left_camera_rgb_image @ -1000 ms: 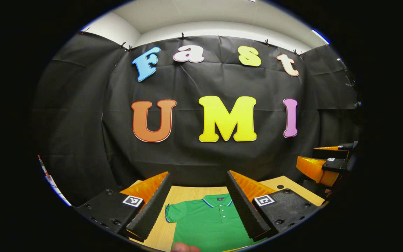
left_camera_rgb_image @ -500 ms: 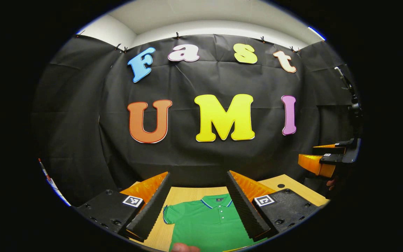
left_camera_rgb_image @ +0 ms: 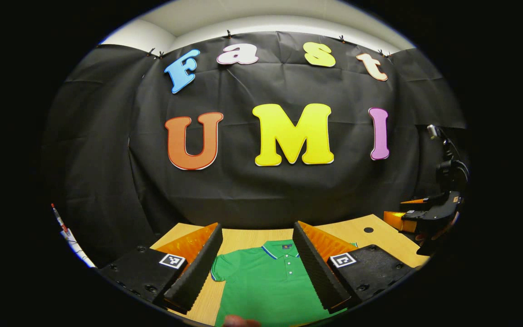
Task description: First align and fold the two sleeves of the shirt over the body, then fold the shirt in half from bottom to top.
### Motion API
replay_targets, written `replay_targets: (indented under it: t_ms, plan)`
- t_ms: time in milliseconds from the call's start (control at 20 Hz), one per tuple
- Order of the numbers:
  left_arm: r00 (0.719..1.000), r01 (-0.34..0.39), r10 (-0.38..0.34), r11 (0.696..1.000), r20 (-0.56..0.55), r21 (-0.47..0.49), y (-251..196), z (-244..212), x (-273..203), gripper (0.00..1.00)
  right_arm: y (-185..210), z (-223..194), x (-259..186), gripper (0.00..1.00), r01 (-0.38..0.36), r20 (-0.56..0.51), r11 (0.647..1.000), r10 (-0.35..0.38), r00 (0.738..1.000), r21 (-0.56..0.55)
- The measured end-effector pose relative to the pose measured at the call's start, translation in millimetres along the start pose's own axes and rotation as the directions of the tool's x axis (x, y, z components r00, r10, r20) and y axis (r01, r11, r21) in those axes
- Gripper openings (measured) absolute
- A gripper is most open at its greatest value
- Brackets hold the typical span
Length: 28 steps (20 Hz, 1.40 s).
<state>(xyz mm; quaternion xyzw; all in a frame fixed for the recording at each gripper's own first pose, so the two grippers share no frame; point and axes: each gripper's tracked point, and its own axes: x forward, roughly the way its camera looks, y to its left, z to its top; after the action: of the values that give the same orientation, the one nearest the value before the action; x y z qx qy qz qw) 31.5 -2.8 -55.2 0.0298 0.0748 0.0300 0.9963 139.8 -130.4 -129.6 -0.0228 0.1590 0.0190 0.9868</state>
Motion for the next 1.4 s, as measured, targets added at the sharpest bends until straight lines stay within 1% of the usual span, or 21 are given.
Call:
replay_targets:
  t_ms: [100,250,350,500,700,900,1050,1250,1300,1400]
  plan:
    - [1.0,-0.009,0.009,1.0,-0.006,0.003,-0.4,-0.4,4.8,1.0,-13.7,-18.5,27.6,0.85,0.001,-0.045,1.0,-0.002,0.999,-0.006]
    - [1.0,-0.01,0.011,1.0,-0.027,0.017,-4.1,-5.4,8.7,1.0,-24.2,-43.8,71.0,0.85,0.005,-0.107,1.0,-0.005,0.994,0.002]
    - [0.998,-0.025,0.027,0.999,-0.053,0.026,-2.5,-12.7,9.5,0.99,-24.3,-66.0,99.7,0.85,-0.001,-0.163,1.0,-0.003,0.987,-0.023]
    - [0.994,-0.043,0.043,0.999,-0.101,0.004,0.6,-27.6,9.8,1.0,-19.7,-101.8,131.8,0.86,-0.033,-0.242,0.998,0.02,0.97,-0.049]
    - [0.985,-0.089,0.089,0.996,-0.146,0.011,12.6,-43.8,4.8,1.0,-25.5,-131.0,170.9,0.84,-0.035,-0.283,0.997,0.015,0.959,-0.064]
    - [0.973,-0.127,0.128,0.992,-0.194,0.019,23.4,-63.2,-0.9,1.0,-36.2,-148.9,207.3,0.84,-0.007,-0.304,0.999,-0.01,0.953,-0.053]
    - [0.963,-0.146,0.148,0.989,-0.225,0.025,28.8,-76.7,-4.9,1.0,-40.5,-159.1,223.7,0.85,0.007,-0.321,0.999,-0.019,0.947,-0.038]
    - [0.957,-0.141,0.141,0.99,-0.254,0.021,22.3,-85.8,-7.6,1.0,-43.8,-173.4,235.5,0.85,0.021,-0.347,0.999,-0.036,0.937,-0.044]
    - [0.957,-0.142,0.142,0.99,-0.255,0.021,23.0,-87.2,-8.2,1.0,-42.2,-176.6,235.8,0.84,0.015,-0.356,0.999,-0.03,0.934,-0.045]
    - [0.957,-0.133,0.135,0.991,-0.256,0.023,21.0,-86.3,-8.0,1.0,-42.7,-178.3,236.8,0.87,0.009,-0.358,0.999,-0.02,0.933,-0.034]
